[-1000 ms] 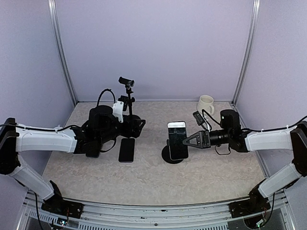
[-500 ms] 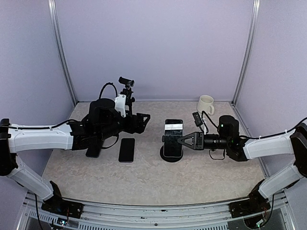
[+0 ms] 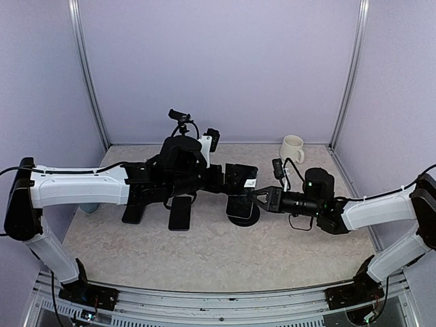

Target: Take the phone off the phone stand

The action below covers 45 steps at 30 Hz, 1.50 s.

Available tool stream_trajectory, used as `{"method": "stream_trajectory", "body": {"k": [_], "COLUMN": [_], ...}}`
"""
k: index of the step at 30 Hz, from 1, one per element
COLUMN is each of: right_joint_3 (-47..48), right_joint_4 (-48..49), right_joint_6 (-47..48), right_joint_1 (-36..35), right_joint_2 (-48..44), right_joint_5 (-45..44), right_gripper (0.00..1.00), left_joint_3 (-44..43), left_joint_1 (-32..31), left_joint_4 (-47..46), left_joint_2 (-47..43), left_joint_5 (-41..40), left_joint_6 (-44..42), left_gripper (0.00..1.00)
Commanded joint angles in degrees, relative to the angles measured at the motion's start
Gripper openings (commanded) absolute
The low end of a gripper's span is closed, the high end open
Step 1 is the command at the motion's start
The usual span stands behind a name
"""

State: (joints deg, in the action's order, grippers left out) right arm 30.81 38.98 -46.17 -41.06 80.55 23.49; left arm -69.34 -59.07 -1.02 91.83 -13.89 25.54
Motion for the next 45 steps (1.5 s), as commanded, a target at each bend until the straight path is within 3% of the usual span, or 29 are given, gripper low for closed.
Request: {"method": "stream_trajectory", "body": {"k": [1, 22, 32, 40, 41, 45], "right_joint_3": [1.9, 5.5, 5.4, 5.7, 5.8, 6.0], "right_joint_4": [3.7, 2.2, 2.7, 1.9, 1.6, -0.5], "right_joint_6": [0.0, -0.1, -0.7, -0.9, -0.9, -0.8], "right_joint_1": [-1.2, -3.4, -4.1, -4.1, -4.2, -4.2], "right_joint_2": [1.1, 3.3, 3.6, 3.6, 3.6, 2.8], "right_joint_5": [-4.3, -4.8, -4.0, -3.9, -3.7, -3.5], "right_gripper": [0.00, 0.00, 0.00, 0.00, 0.03, 0.29], "left_joint_3": [-4.7, -17.6, -20.2, -20.3, -20.4, -20.1], "left_joint_1": [-0.7, -3.2, -2.6, -2.0, -2.0, -1.9], "left_joint_4": [5.0, 16.3, 20.0, 20.7, 20.7, 20.4], "left_joint_2": [3.3, 13.5, 15.6, 16.2, 16.2, 15.9], "left_joint_5": [1.2, -0.3, -2.8, -2.5, -2.6, -2.6], "left_joint_6": [1.5, -1.5, -1.3, -1.1, -1.2, -1.5], "left_gripper": [0.99, 0.98, 0.87, 0.72, 0.70, 0.61]}}
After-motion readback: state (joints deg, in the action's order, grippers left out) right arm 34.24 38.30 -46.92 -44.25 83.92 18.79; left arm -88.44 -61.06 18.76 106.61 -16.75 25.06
